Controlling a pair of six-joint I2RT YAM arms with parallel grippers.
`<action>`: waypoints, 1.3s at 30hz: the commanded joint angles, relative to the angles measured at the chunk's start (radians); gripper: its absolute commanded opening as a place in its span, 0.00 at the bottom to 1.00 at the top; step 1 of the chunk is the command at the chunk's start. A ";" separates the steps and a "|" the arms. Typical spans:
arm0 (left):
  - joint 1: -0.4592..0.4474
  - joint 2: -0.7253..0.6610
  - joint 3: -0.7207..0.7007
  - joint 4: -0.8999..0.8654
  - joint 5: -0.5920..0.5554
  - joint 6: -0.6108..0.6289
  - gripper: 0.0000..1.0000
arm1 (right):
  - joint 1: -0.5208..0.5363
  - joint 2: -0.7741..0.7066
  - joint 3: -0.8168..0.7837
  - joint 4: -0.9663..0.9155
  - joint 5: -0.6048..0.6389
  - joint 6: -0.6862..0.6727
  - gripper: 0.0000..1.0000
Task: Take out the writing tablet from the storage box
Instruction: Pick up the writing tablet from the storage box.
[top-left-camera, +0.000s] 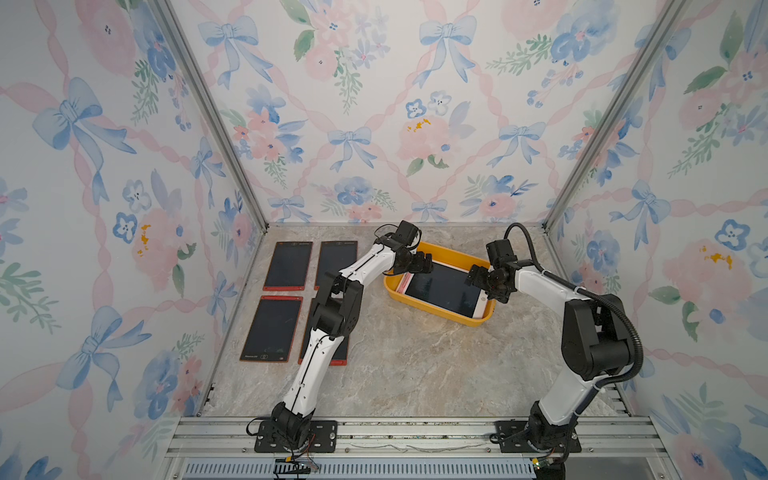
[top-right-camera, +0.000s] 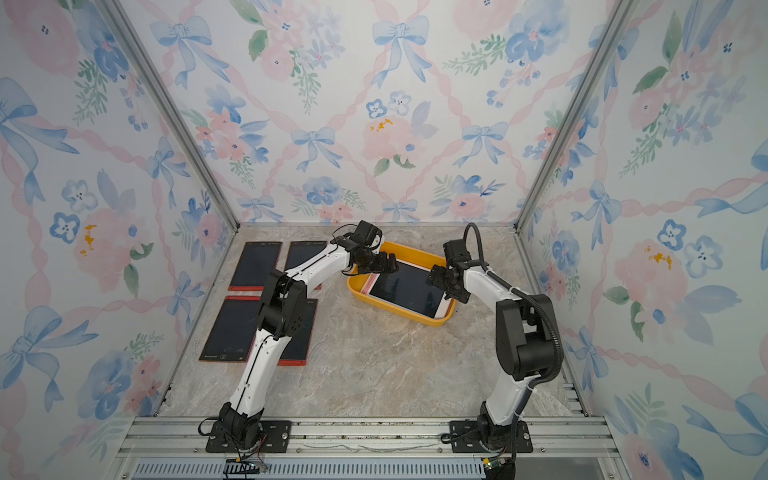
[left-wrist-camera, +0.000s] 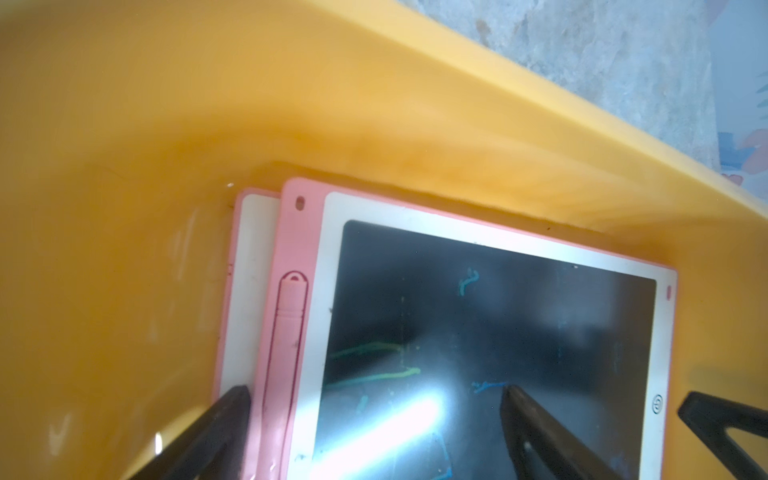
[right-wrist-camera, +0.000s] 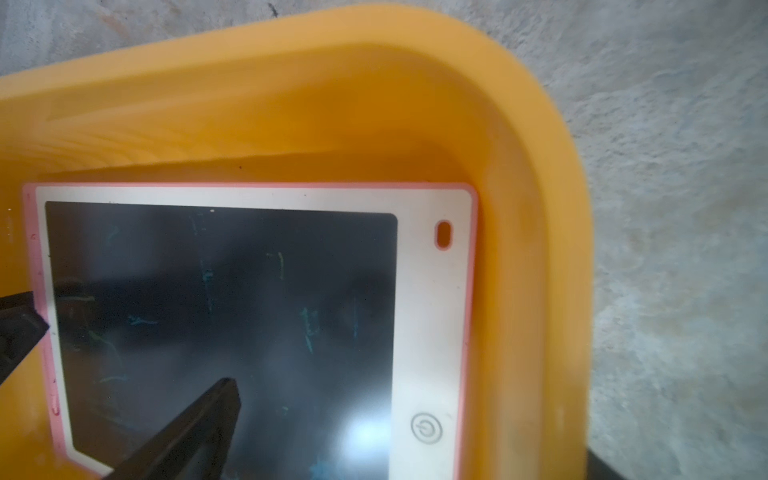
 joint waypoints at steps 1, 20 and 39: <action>-0.019 0.064 0.009 -0.005 0.253 -0.014 0.91 | 0.006 0.038 -0.012 0.058 -0.058 0.030 0.97; -0.014 -0.023 0.046 -0.003 0.360 -0.017 0.81 | 0.006 0.034 -0.012 0.134 -0.052 0.071 0.97; -0.034 -0.064 0.080 -0.004 0.546 0.029 0.60 | -0.057 -0.070 -0.126 0.360 -0.098 0.161 0.97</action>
